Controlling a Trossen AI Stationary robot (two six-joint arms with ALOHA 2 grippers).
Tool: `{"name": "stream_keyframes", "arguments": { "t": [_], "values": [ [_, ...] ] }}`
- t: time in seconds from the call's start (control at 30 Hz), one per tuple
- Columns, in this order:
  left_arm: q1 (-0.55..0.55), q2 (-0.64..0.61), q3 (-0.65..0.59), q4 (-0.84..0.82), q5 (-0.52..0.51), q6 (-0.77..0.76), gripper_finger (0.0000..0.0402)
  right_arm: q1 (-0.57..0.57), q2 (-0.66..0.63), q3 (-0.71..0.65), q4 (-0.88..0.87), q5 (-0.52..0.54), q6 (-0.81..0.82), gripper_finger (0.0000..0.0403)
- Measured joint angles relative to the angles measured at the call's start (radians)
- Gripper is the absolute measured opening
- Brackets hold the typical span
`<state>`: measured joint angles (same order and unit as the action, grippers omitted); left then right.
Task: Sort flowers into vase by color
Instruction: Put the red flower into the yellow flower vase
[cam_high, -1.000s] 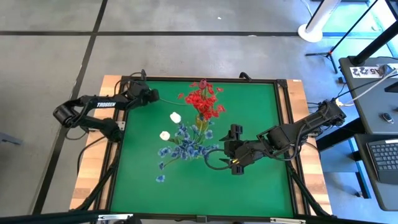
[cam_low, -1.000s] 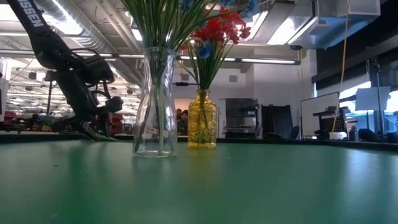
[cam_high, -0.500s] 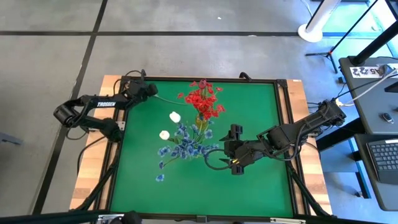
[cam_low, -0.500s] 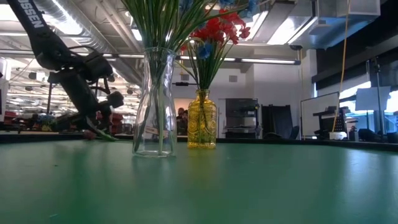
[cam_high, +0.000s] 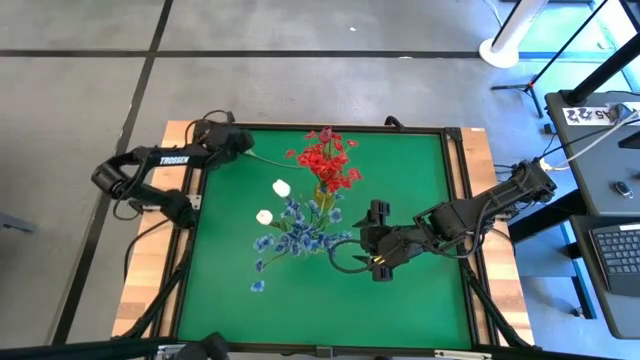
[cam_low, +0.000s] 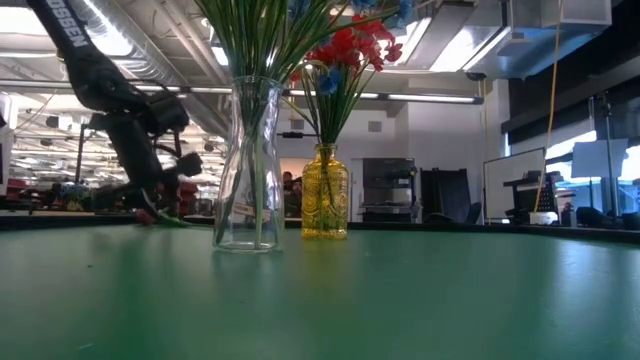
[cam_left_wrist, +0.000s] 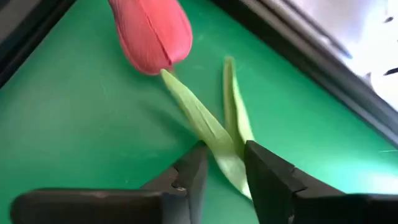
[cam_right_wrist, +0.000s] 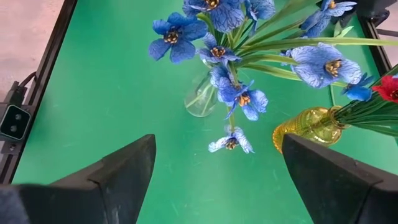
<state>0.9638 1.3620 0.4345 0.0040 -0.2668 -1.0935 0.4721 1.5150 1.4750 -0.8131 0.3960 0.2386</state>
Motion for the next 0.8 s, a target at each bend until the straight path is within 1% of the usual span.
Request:
{"name": "stream_keyframes", "arguments": {
  "t": [0.1, 0.2, 0.3, 0.4, 0.5, 0.57, 0.8],
  "values": [
    [0.000, 0.055, 0.037, -0.039, 0.007, 0.000, 0.0078, 0.000, 0.000, 0.000, 0.000, -0.010, 0.000, 0.0346],
    [-0.001, 0.107, 0.063, -0.042, 0.019, 0.000, 0.0046, 0.014, 0.000, 0.000, 0.000, -0.013, 0.000, 0.0346],
    [-0.014, 0.128, 0.068, -0.034, 0.019, 0.002, 0.0011, 0.033, -0.001, 0.000, 0.000, -0.013, 0.000, 0.0346],
    [-0.039, 0.111, 0.066, -0.028, 0.015, 0.032, 0.0004, 0.054, -0.001, 0.000, 0.000, 0.005, 0.000, 0.0346],
    [-0.075, 0.059, 0.066, -0.048, 0.056, 0.066, 0.0002, 0.067, -0.001, 0.000, 0.001, 0.025, 0.005, 0.0346],
    [-0.104, 0.009, 0.070, -0.046, 0.054, 0.090, 0.0002, 0.067, -0.001, 0.000, 0.001, 0.031, 0.016, 0.0346],
    [-0.247, -0.237, 0.071, -0.042, -0.038, 0.101, 0.0001, 0.064, -0.001, 0.001, 0.003, 0.040, 0.027, 0.0346]
  ]
}}
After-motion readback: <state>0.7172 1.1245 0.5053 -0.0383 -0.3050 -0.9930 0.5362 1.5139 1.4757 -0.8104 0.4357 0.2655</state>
